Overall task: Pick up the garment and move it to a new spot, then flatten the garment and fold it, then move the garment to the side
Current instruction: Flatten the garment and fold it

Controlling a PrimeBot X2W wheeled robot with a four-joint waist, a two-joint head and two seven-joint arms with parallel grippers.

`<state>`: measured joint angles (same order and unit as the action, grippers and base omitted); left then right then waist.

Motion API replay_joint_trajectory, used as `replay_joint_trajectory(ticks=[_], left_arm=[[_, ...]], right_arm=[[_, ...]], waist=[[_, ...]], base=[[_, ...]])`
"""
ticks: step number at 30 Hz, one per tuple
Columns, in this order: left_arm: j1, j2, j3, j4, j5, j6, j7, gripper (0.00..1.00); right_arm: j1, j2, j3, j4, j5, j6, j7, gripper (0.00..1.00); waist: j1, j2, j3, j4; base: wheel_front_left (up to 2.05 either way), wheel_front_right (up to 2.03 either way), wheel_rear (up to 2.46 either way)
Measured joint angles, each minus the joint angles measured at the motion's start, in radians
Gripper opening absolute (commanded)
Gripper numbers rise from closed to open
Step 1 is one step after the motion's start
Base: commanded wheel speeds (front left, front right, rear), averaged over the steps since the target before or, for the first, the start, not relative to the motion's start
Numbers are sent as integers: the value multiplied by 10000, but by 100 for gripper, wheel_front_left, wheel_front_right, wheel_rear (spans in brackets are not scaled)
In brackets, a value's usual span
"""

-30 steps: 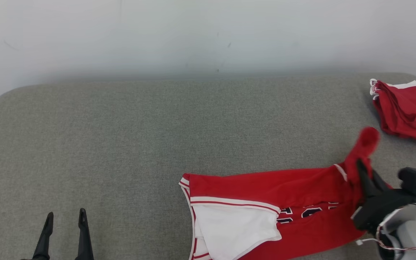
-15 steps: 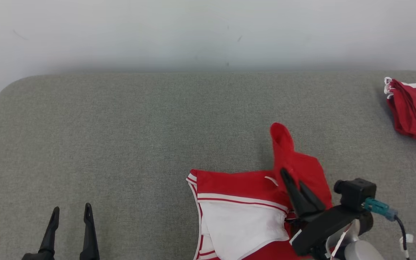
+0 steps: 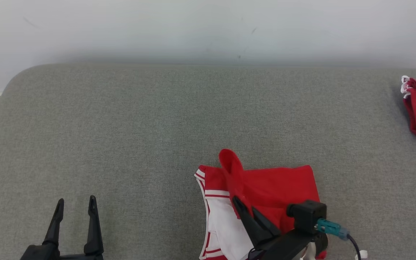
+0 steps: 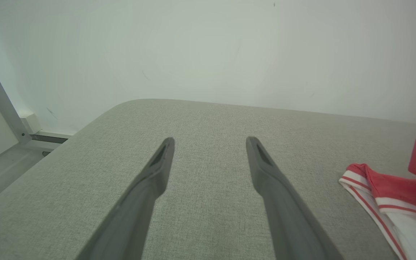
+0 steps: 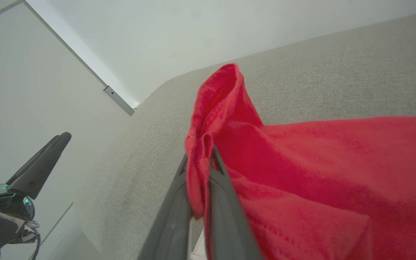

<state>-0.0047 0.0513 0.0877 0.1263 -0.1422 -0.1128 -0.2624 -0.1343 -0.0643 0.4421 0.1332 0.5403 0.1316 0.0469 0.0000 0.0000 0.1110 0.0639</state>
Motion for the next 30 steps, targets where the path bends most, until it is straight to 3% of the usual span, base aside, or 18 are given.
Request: replay_joint_trajectory(ticks=[10,12,13,22,30], left_arm=[[-126,0,-104,115,-79,29,0,100],[-127,0,-75,132,-84,44,0,100],[-127,-2,-54,138,-84,46,0,100],[24,0,132,107,-86,73,0,100],[189,0,196,42,-33,69,0,100]], right_arm=[[-445,117,809,1262,153,0,-669,0],[-552,123,826,1465,157,0,-848,79],[-614,123,819,1519,198,0,-936,100],[-1010,88,-199,1392,-40,0,-1902,100],[-818,-539,-1885,982,-476,2,-2332,100]], waist=[[0,0,113,201],[0,0,85,205],[0,0,68,201],[0,0,-154,-3],[0,0,-383,-221]], base=[[0,0,0],[0,0,0],[0,0,0],[0,0,0],[0,0,0]])
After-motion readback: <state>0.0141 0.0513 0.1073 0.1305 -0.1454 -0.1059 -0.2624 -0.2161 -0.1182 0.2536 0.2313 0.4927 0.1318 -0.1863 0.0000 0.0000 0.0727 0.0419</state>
